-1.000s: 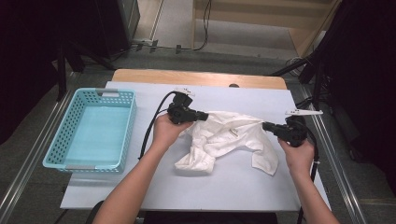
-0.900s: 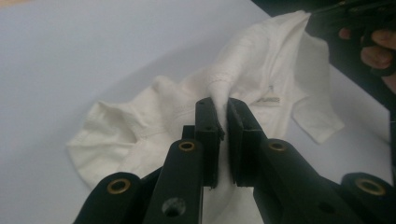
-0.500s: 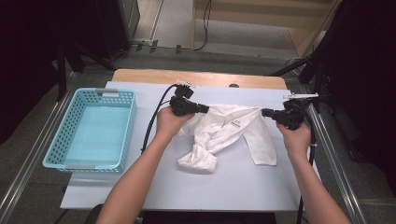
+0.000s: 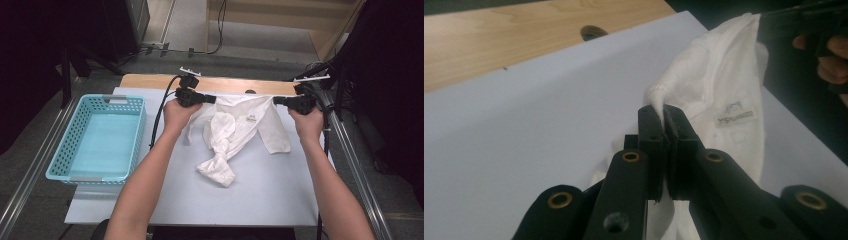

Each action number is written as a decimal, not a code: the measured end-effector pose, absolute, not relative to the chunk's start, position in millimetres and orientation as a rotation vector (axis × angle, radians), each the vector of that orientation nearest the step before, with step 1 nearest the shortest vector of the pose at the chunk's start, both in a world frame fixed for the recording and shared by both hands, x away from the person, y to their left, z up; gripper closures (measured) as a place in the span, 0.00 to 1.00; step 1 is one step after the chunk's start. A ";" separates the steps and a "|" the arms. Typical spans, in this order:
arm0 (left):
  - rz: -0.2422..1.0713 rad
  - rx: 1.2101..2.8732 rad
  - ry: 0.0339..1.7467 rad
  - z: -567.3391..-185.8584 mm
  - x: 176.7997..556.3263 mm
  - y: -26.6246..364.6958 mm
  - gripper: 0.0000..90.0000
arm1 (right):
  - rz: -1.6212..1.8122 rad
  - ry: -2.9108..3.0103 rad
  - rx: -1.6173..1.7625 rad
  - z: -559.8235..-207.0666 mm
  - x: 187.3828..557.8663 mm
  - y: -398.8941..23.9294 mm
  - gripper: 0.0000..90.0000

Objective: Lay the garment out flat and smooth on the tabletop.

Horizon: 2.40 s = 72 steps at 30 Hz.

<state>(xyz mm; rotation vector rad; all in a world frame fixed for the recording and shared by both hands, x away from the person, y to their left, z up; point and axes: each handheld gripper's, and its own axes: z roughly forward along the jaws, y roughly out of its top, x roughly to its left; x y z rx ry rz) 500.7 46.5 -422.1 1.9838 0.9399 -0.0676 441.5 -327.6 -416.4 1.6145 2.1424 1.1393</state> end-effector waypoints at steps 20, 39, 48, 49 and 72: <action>-0.084 1.977 0.916 -424.3 486.6 52.0 0.50 | 1.166 2.133 1.568 -420.0 434.9 -314.5 0.56; -0.147 2.031 0.825 -417.2 445.9 46.9 0.43 | 1.188 2.219 1.532 -435.6 392.9 -314.8 0.45; -0.163 2.056 0.825 -422.5 433.1 49.0 0.43 | 1.216 2.228 1.549 -444.1 376.7 -317.5 0.43; -0.162 2.058 0.826 -423.1 431.9 49.3 0.43 | 1.218 2.229 1.553 -445.6 374.9 -318.4 0.43; -0.193 2.062 0.790 -432.6 408.1 55.3 0.43 | 1.119 2.253 1.636 -474.6 360.0 -330.6 0.44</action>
